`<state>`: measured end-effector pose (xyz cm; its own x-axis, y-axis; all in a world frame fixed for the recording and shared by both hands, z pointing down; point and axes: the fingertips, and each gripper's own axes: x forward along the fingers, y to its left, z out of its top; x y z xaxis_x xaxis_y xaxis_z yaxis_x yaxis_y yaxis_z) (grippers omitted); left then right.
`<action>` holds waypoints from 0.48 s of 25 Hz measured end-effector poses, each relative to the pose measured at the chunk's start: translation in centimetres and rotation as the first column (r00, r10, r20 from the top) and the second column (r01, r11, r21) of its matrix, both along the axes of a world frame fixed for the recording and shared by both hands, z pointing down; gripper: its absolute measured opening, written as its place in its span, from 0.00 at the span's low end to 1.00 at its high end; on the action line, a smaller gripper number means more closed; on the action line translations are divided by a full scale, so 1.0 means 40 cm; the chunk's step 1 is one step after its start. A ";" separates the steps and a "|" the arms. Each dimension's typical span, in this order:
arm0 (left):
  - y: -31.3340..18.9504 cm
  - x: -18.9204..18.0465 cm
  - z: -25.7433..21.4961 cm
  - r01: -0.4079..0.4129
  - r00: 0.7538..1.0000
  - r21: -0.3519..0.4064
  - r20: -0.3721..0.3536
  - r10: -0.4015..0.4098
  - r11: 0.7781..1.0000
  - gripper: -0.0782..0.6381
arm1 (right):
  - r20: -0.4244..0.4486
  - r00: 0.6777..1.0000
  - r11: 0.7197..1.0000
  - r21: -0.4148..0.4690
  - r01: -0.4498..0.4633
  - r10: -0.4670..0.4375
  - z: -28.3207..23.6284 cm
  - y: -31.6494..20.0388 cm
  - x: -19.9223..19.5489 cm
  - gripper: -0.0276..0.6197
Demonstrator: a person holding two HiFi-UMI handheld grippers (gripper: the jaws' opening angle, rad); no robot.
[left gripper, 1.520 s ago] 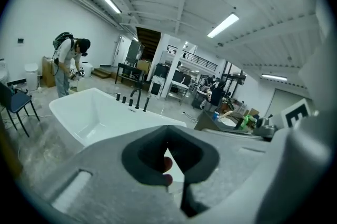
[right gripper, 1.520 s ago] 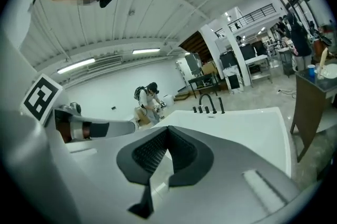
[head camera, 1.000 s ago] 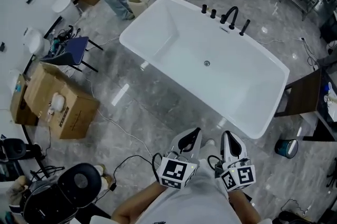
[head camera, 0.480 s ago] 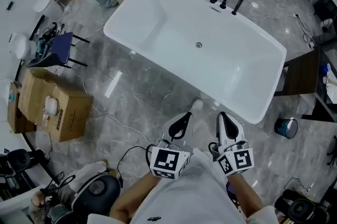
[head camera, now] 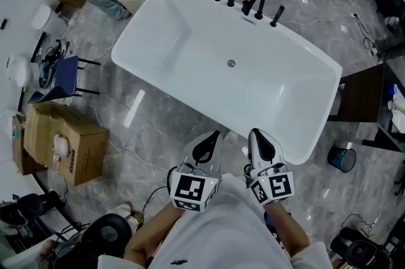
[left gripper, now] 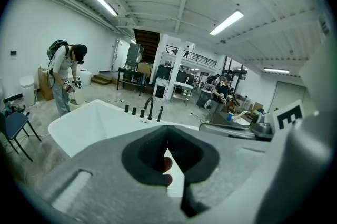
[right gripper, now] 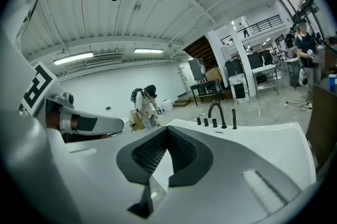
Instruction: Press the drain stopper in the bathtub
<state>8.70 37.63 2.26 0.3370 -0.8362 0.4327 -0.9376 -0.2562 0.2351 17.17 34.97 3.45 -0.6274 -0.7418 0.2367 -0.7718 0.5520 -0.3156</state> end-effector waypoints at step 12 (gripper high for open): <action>-0.245 -0.068 0.009 0.040 0.999 -0.017 -0.013 -0.040 0.999 0.11 | 0.007 0.999 0.999 -0.025 0.041 -0.041 0.011 -0.245 -0.085 0.04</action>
